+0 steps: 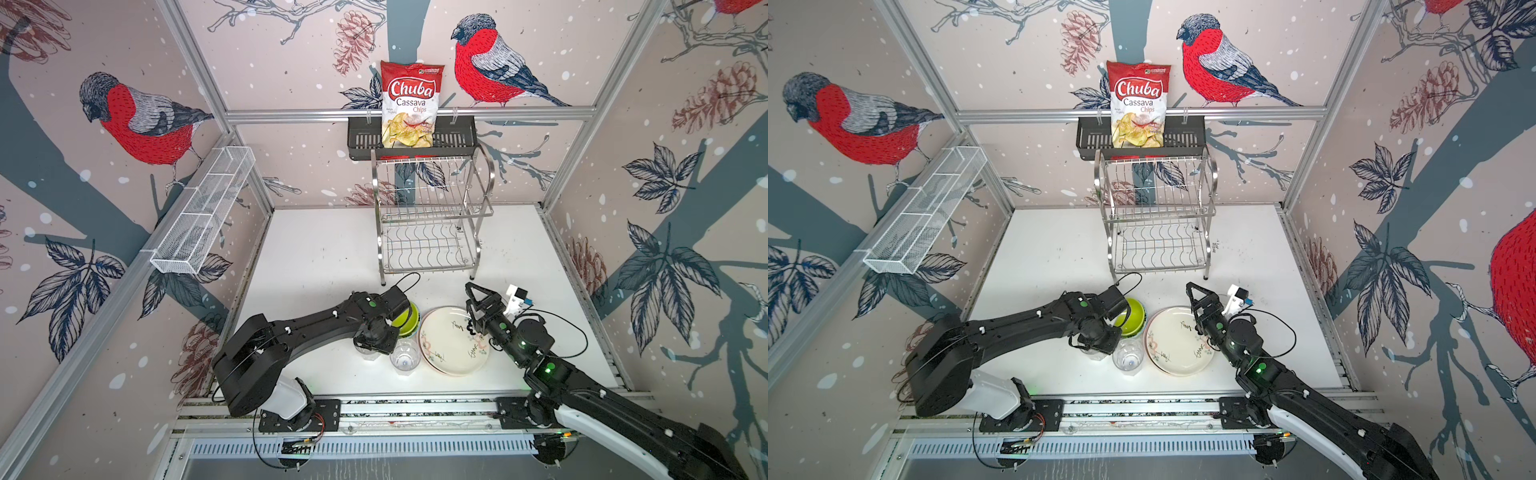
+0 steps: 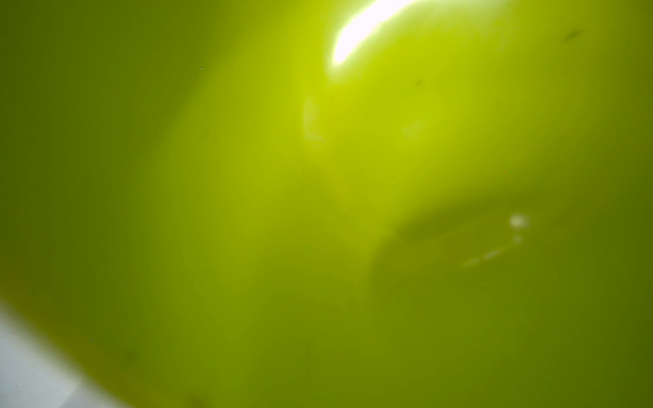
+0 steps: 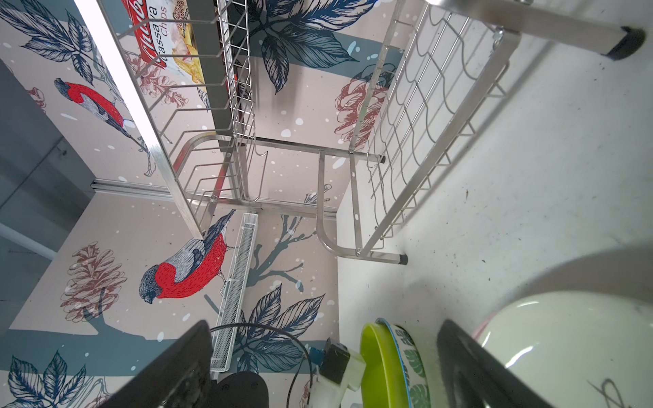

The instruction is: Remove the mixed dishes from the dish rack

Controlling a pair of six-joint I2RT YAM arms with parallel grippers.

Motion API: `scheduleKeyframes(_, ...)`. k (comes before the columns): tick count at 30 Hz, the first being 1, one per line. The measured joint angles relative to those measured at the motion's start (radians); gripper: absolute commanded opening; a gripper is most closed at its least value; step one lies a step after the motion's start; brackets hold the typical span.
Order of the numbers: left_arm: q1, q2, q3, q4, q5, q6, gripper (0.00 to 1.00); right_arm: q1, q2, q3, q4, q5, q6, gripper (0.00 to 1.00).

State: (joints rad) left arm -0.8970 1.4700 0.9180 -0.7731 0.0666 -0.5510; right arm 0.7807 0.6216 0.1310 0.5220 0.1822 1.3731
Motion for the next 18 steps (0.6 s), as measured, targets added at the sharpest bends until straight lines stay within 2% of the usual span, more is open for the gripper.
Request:
scheduleKeyframes(9, 0.011, -0.065, 0.044, -0.054, -0.042, -0.001, 0.39, 0.000, 0.000, 0.000, 0.000, -0.002, 0.014, 0.99)
scheduleKeyframes(18, 0.012, -0.156, 0.066, -0.110, -0.048, -0.023, 0.49, 0.000, 0.010, 0.011, -0.002, -0.015, 0.016, 0.99)
